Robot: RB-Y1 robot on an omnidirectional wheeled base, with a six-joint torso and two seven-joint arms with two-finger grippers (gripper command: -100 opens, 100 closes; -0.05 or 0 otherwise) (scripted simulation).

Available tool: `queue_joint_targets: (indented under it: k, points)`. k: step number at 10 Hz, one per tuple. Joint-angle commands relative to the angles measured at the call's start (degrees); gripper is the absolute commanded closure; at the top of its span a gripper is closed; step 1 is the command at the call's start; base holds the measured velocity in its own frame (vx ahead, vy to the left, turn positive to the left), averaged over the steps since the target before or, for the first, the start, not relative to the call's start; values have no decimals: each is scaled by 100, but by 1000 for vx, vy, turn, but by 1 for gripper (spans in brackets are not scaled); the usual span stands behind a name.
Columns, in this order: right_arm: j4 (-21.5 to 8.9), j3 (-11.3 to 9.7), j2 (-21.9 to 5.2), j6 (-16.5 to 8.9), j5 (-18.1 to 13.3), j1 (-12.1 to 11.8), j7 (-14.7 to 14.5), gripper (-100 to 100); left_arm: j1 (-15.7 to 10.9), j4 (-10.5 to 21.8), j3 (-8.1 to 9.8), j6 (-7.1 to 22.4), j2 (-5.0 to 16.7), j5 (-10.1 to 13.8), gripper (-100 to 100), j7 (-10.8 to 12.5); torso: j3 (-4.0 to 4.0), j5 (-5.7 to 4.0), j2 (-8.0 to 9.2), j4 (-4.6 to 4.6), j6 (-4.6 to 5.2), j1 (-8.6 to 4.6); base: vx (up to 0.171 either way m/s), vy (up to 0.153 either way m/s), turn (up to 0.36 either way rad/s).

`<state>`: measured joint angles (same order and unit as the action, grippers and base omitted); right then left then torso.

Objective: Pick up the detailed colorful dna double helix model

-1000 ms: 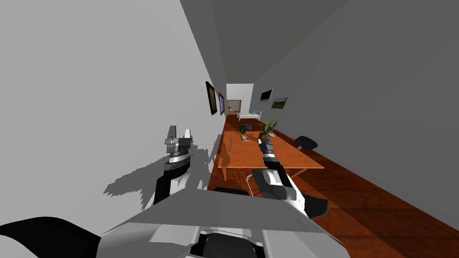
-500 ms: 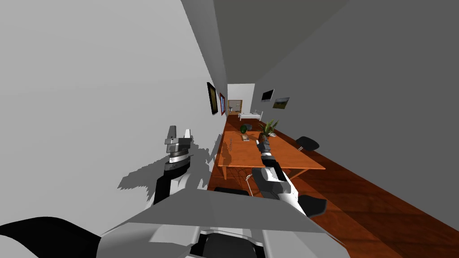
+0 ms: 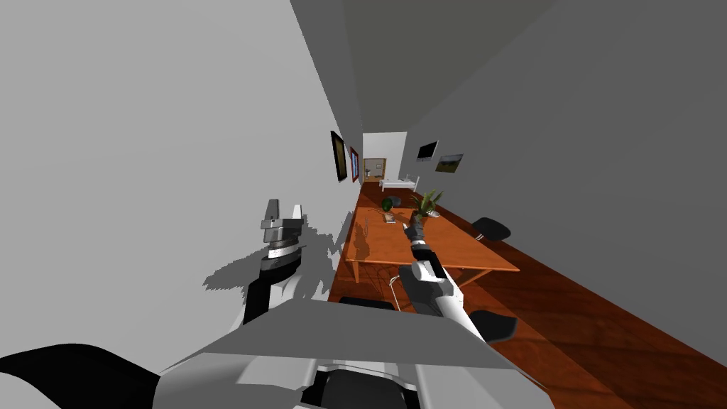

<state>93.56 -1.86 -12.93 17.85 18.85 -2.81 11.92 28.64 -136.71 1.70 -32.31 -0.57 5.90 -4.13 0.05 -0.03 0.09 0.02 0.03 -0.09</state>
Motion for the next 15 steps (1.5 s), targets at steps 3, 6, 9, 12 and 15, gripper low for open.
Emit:
queue_joint_targets:
  k: [3,6,9,12,15]
  points:
    - [-517,-19,-20,-58,171,246,192,-100,0,0,0,0,0,0,0,0,-1,0,-2,0,0,1,-22,-17,37]
    - [-1036,-36,-50,-177,484,657,526,-100,0,0,0,0,0,0,0,0,-3,0,-6,-1,0,2,-21,-16,66]
    - [-1591,-41,-56,-237,644,860,689,-100,0,0,0,0,0,0,0,0,-3,1,-5,-1,-1,4,-20,-12,56]
    - [-1942,-45,-56,-297,803,1061,848,-100,0,0,0,0,0,0,0,0,-5,2,-9,-1,-2,8,-9,-4,41]
    - [-2510,-46,-36,-416,1125,1452,1153,-100,0,0,0,0,0,0,0,0,-5,2,-9,-2,1,8,-8,-1,70]
